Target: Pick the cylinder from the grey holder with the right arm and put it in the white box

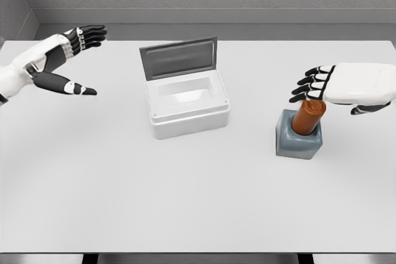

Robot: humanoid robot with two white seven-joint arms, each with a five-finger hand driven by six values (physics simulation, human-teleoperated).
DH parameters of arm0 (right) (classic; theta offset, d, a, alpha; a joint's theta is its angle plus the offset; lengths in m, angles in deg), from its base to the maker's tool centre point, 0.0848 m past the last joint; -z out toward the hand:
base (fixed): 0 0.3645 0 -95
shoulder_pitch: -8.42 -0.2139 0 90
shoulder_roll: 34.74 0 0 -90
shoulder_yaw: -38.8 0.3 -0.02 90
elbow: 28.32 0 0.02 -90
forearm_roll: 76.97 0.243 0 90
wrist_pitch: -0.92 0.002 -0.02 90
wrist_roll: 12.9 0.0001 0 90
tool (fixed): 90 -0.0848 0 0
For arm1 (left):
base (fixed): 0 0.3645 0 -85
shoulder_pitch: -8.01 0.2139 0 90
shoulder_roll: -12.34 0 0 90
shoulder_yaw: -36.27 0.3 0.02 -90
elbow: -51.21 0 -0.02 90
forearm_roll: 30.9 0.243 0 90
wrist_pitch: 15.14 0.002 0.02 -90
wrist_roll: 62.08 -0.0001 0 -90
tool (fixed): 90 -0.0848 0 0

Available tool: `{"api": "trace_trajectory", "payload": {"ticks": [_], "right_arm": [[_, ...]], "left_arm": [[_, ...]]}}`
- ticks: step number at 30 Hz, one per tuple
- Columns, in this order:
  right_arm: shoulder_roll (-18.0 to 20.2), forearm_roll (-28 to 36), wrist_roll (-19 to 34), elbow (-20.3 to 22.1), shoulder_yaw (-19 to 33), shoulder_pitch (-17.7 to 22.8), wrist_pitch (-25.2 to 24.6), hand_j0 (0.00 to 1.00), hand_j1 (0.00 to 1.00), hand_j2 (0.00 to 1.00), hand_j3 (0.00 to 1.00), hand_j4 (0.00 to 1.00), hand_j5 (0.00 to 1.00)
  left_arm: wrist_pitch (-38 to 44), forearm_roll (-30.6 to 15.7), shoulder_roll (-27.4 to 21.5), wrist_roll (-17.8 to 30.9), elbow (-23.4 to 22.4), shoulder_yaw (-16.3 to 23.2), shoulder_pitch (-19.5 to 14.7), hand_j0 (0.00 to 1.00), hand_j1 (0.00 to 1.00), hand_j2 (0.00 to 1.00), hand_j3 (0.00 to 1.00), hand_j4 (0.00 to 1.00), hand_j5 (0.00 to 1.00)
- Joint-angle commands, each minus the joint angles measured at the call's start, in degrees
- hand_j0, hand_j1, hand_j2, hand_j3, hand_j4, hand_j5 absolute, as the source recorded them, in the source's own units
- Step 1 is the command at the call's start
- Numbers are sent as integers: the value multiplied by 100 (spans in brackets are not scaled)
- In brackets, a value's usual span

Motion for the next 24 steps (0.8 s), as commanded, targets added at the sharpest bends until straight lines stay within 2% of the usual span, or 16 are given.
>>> {"api": "trace_trajectory", "payload": {"ticks": [1,5,11,21,23,24], "right_arm": [[-181,-8,25,0,-1,0,-13,100,100,100,100,100,100],[-313,-96,236,0,-9,-9,-13,100,100,100,100,100,100],[-480,-324,254,-8,-18,-18,-13,100,100,100,100,100,100],[-735,-781,262,-202,-194,8,-13,99,99,99,99,99,99],[-735,-790,262,-211,-229,17,-13,96,96,96,96,96,96],[-726,-790,262,-202,-247,8,-13,92,92,92,92,92,92]], "left_arm": [[3,-25,91,8,-221,99,-18,100,100,100,100,100,100],[-6,-25,143,8,-335,125,-97,100,100,100,100,100,100],[-6,-25,284,8,-432,257,-264,100,100,100,100,100,100],[-6,2,434,8,-415,336,-308,100,100,100,100,100,100],[-6,2,434,8,-406,336,-325,100,100,100,100,100,100],[-6,2,434,8,-406,336,-325,100,100,100,100,100,100]]}}
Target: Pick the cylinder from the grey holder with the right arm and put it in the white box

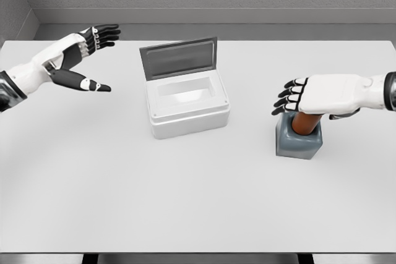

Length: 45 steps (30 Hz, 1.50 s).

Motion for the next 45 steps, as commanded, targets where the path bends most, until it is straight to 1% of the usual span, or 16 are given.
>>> {"api": "trace_trajectory", "payload": {"ticks": [1,2,6,7,14,16,18,22,23,27,28,32,45], "right_arm": [[-2,-15,0,-20,-29,0,-13,90,90,90,90,90,90],[7,-33,0,-12,-29,0,-13,87,87,87,87,87,87],[25,-121,8,24,-38,-9,-13,82,82,82,82,82,82],[42,-244,0,50,-73,-9,-13,79,79,79,79,79,79],[69,-340,89,59,-170,-18,-13,78,78,78,78,78,78],[69,-341,89,59,-187,-18,-13,74,74,74,74,74,74],[69,-341,89,59,-187,-18,-13,68,68,68,68,68,68],[77,-349,89,120,-187,-18,-13,64,64,64,64,64,64],[77,-349,89,120,-187,-18,-13,60,60,60,60,60,60],[77,-349,89,120,-187,-26,-13,60,60,60,60,60,60],[77,-349,89,120,-187,-70,-13,57,57,57,57,57,57],[77,-376,89,129,-187,-79,-13,53,53,53,53,53,53],[192,-349,89,217,-170,-308,-13,53,53,53,53,53,53]], "left_arm": [[4,-34,2,1,11,1,0,100,100,100,100,100,100],[-5,-34,2,1,2,1,0,100,100,100,100,100,100],[-5,-34,2,1,-16,1,0,100,100,100,100,100,100],[-5,-25,2,1,-16,1,-9,100,100,100,100,100,100],[-5,-25,55,1,-33,18,9,100,100,100,100,100,100],[-5,-25,55,1,-33,18,9,100,100,100,100,100,100],[-5,-25,55,1,-33,18,9,100,100,100,100,100,100],[-5,-25,55,1,-33,18,9,100,100,100,100,100,100],[-5,-25,55,1,-33,18,9,100,100,100,100,100,100],[-31,-17,55,-8,-33,18,17,100,100,100,100,100,100],[-31,-8,55,-8,-33,18,9,100,100,100,100,100,100],[-31,-8,55,-8,-33,18,18,100,100,100,100,100,100],[-40,-8,11,-8,-33,18,18,100,100,100,100,100,100]]}}
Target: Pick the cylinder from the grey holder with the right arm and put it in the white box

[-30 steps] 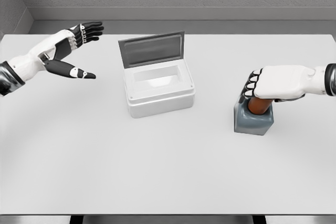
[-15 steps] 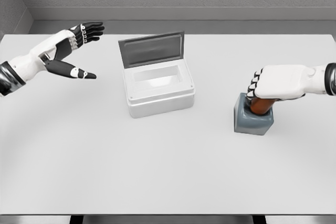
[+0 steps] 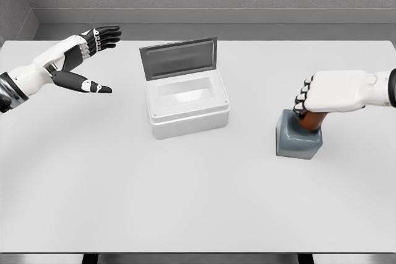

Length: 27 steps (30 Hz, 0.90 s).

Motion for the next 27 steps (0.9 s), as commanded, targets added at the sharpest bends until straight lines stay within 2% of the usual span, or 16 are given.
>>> {"api": "trace_trajectory", "payload": {"ticks": [1,24,27], "right_arm": [[22,16,-2,14,7,-17,-10,53,53,53,53,53,53],[-127,25,-2,5,16,-369,-10,47,47,47,47,47,47],[-268,8,-2,-12,34,-387,-10,47,47,47,47,47,47]], "left_arm": [[3,-36,-6,-1,2,-3,0,100,100,100,100,100,100],[12,-36,-6,-1,-7,-12,-18,100,100,100,100,100,100],[3,-45,-6,-1,2,-12,-9,100,100,100,100,100,100]]}}
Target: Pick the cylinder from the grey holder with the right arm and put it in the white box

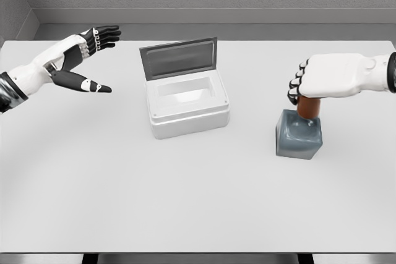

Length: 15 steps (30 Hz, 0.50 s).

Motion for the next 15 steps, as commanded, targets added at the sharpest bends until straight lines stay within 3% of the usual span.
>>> {"api": "trace_trajectory", "payload": {"ticks": [1,15], "right_arm": [[-151,-2,-1,-36,12,0,-13,46,46,46,46,46,46],[-564,6,-1,-256,12,-237,-13,42,42,42,42,42,42]], "left_arm": [[10,-42,-6,-1,8,2,0,100,100,100,100,100,100],[10,-42,21,-1,8,2,-18,100,100,100,100,100,100]]}}
